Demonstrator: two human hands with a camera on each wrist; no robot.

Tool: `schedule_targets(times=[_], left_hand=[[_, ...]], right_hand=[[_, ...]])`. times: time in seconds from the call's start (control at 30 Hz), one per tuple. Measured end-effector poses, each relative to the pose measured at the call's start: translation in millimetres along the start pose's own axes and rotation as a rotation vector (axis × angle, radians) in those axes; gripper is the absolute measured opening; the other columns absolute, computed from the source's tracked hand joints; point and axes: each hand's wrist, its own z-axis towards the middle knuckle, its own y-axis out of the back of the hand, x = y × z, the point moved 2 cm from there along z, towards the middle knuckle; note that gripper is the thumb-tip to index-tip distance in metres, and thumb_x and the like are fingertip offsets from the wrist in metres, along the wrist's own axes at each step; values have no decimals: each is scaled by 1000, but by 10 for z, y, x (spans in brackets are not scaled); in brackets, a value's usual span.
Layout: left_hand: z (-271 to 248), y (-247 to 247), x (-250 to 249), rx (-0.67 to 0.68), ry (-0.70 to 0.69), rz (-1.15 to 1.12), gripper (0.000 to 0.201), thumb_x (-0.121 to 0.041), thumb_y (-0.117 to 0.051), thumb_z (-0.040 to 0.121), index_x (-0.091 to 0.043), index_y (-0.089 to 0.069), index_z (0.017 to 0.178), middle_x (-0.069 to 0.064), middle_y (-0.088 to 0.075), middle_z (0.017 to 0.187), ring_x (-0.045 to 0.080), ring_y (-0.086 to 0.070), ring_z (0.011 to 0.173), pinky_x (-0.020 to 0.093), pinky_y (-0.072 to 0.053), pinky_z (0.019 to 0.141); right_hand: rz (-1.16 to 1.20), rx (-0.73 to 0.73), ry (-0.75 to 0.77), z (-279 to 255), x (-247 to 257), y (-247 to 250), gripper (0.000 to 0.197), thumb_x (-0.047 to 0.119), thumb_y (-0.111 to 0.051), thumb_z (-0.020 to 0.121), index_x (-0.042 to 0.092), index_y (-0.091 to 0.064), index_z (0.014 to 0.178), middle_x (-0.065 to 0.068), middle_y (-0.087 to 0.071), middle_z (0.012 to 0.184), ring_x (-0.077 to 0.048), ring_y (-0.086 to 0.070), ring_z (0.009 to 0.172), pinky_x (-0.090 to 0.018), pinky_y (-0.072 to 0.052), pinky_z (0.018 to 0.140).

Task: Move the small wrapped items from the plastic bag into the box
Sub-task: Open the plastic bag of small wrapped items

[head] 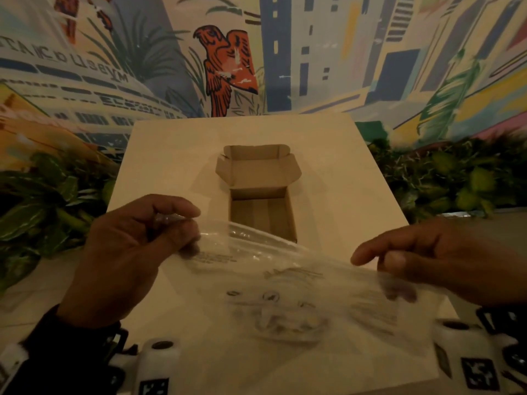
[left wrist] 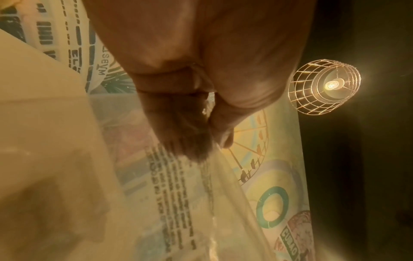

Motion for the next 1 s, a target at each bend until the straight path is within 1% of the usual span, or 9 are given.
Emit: schedule_targets(times=[0.17, 0.27, 0.33, 0.4, 0.5, 0.63, 0.8, 0.9, 1.0], left_hand=[[-50, 20, 14, 73, 19, 66, 20, -42, -73, 57, -31, -74, 74, -4, -73, 74, 14, -68, 66, 19, -55, 64], [-94, 45, 0, 209, 26, 246, 22, -20, -61, 69, -34, -74, 80, -8, -71, 82, 12, -67, 76, 17, -54, 71], [-116, 50, -23, 148, 38, 311, 18, -25, -63, 67, -33, -75, 78, -8, -71, 81, 12, -67, 76, 21, -55, 72], [-120, 28, -46, -16, 65, 277, 22, -45, -71, 62, -23, -72, 59, 0, -70, 68, 17, -66, 65, 35, -56, 68], [-122, -19, -53, -149, 60, 428, 46, -47, -82, 58, -18, -52, 39, 1, -62, 53, 15, -55, 43, 30, -48, 50], [-133, -86, -88, -20, 88, 651, 43, -25, -86, 56, -19, -44, 47, 6, -58, 53, 18, -53, 50, 23, -39, 47], [-132, -111, -94, 297, 243, 627, 42, -60, -67, 49, -39, -56, 83, -10, -64, 60, 7, -53, 46, 12, -41, 44], [-104, -92, -45, 432, 307, 754, 39, -69, -54, 53, -39, -66, 75, -16, -62, 53, 4, -55, 50, 16, -41, 47], [-65, -32, 4, 374, 322, 870, 26, -54, -56, 78, -31, -68, 73, -9, -66, 62, 7, -60, 63, 26, -48, 58]], right_hand=[[68, 162, -130, 105, 166, -106, 8, 33, -67, 75, 27, -72, 73, 4, -71, 65, -1, -59, 55, -12, -46, 55], [251, 27, -131, 158, 64, -132, 24, 37, -80, 64, 16, -70, 71, -9, -70, 68, -17, -61, 59, -25, -52, 59], [287, -144, -121, 197, 23, -139, 26, 40, -79, 61, 20, -70, 74, -10, -68, 62, -19, -58, 51, -27, -51, 50], [257, -258, -78, 224, 62, -180, 12, 19, -68, 75, 27, -67, 84, -11, -64, 56, -18, -51, 45, -27, -45, 43], [49, -367, 65, 225, 168, -268, 28, 2, -57, 86, 27, -67, 80, -13, -61, 58, -8, -46, 40, -20, -41, 41], [-344, -391, 161, 208, 234, -317, 31, 10, -56, 83, 32, -70, 67, 10, -68, 65, -3, -61, 61, -7, -43, 52], [-806, -441, 137, 188, 284, -331, 34, 18, -45, 84, 34, -69, 101, 10, -59, 75, -9, -51, 56, -31, -48, 46], [-1062, -254, -31, 175, 335, -441, 54, 33, -50, 86, 39, -34, 137, 10, -49, 95, -7, -40, 66, -21, -38, 47], [-1126, -111, -177, 113, 287, -579, 83, 46, -47, 87, 42, 18, 138, 10, -31, 123, -8, -41, 93, -17, -35, 60]])
